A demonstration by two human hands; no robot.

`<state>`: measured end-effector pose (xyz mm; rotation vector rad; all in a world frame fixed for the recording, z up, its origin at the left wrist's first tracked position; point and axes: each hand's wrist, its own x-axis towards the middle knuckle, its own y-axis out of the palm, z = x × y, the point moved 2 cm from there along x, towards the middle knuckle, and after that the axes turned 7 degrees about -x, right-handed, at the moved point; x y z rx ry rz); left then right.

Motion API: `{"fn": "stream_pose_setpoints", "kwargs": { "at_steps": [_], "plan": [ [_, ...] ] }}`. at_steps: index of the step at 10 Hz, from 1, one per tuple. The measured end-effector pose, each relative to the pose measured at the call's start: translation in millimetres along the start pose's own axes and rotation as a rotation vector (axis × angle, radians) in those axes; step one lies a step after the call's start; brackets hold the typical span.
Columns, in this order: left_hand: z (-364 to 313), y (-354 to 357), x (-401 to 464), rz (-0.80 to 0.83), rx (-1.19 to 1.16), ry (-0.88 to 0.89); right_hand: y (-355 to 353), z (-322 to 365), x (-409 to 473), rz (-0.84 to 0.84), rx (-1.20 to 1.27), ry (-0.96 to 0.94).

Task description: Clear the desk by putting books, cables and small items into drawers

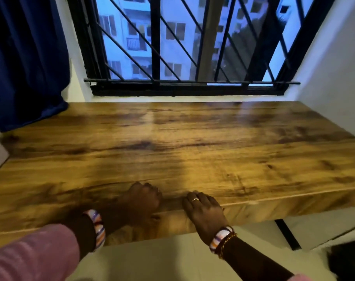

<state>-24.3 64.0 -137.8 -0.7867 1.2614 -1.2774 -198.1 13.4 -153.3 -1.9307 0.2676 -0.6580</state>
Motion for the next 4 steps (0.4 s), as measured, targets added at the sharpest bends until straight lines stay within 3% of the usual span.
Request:
{"fn": "stream_pose_setpoints", "kwargs": {
  "at_steps": [2, 3, 4],
  "plan": [
    [3, -15, 12, 0.016, -0.162, 0.095, -19, 3, 12, 0.242, 0.032, 0.067],
    [8, -38, 12, 0.215, -0.347, 0.030, -32, -7, 35, 0.375, 0.130, -0.013],
    [12, -79, 21, 0.257, -0.481, 0.019, -60, -23, 57, 0.376, 0.271, 0.115]
  ]
}}
